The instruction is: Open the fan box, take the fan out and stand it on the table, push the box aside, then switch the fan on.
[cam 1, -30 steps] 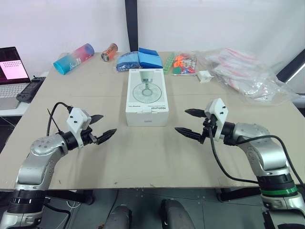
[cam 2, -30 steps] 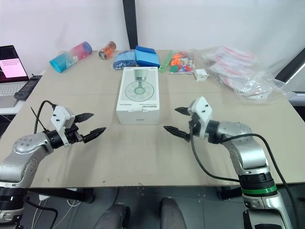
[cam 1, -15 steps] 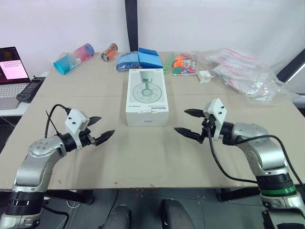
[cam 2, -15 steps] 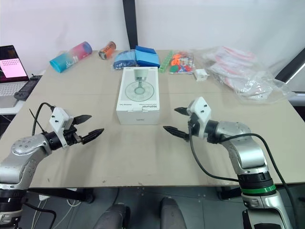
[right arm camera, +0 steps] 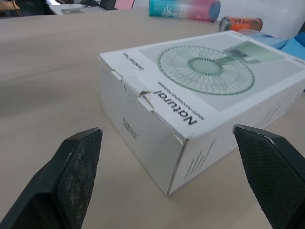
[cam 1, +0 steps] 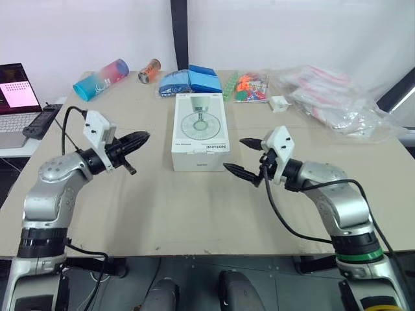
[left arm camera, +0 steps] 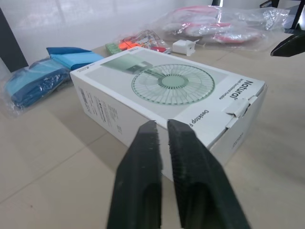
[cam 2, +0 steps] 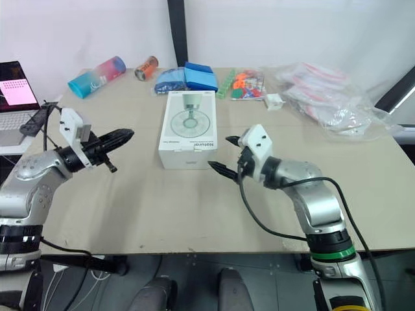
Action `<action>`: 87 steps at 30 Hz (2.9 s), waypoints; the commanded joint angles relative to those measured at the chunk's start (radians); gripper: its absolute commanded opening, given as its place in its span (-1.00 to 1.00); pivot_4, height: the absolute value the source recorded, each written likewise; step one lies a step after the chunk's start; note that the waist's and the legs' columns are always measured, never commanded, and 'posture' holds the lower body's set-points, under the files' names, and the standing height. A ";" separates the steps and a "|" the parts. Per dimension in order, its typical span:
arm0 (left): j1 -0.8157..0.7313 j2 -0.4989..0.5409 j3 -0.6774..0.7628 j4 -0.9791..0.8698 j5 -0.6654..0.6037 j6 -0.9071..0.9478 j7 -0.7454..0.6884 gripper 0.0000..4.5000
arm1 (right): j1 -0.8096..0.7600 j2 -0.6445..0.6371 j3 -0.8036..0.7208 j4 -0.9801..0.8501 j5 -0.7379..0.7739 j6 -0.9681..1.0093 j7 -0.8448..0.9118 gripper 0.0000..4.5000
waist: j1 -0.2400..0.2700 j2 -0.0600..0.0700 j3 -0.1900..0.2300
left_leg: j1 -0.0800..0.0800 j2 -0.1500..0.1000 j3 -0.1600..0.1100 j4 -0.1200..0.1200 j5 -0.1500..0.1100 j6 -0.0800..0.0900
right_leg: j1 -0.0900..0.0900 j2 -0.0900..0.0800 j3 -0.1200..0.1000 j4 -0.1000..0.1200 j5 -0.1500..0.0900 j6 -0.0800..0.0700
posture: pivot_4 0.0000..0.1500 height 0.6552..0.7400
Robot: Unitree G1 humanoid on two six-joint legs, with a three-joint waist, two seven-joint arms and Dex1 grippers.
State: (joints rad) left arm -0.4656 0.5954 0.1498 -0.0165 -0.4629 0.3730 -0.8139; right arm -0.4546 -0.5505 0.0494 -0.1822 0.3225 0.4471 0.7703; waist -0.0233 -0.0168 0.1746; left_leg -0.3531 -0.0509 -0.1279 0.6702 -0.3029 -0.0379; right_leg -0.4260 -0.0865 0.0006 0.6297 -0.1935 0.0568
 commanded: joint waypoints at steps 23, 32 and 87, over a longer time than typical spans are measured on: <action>-0.511 -0.170 -0.329 0.767 0.457 -0.410 -0.094 -0.98 | -0.221 0.168 0.172 0.247 -0.273 -0.222 -0.071 1.00 | -0.002 -0.001 0.000 | -0.008 -0.001 0.003 0.001 0.005 -0.008 | -0.012 0.000 0.001 0.003 0.005 -0.001 | 1.00 1.00; -0.522 -0.182 -0.318 0.771 0.474 -0.423 -0.105 -0.98 | -0.263 0.193 0.180 0.365 -0.323 -0.285 -0.081 1.00 | -0.008 -0.001 0.000 | -0.008 -0.001 0.003 0.001 0.005 -0.008 | -0.012 0.000 0.001 0.003 0.005 -0.001 | 1.00 1.00; -0.515 -0.154 -0.310 0.750 0.487 -0.452 -0.176 -0.98 | 0.040 0.049 0.127 0.024 -0.039 -0.009 0.165 1.00 | -0.022 0.000 -0.001 | -0.007 -0.001 0.003 0.002 0.002 -0.003 | -0.011 0.000 0.002 0.006 0.005 -0.001 | 1.00 1.00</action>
State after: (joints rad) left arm -0.9631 0.4245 -0.1682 0.7207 0.0183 -0.0828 -0.9884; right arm -0.4213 -0.4812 0.1906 -0.0906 0.2675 0.4510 0.9046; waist -0.0457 -0.0170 0.1732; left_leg -0.3599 -0.0515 -0.1248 0.6724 -0.3006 -0.0412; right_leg -0.4370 -0.0862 0.0023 0.6353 -0.1884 0.0562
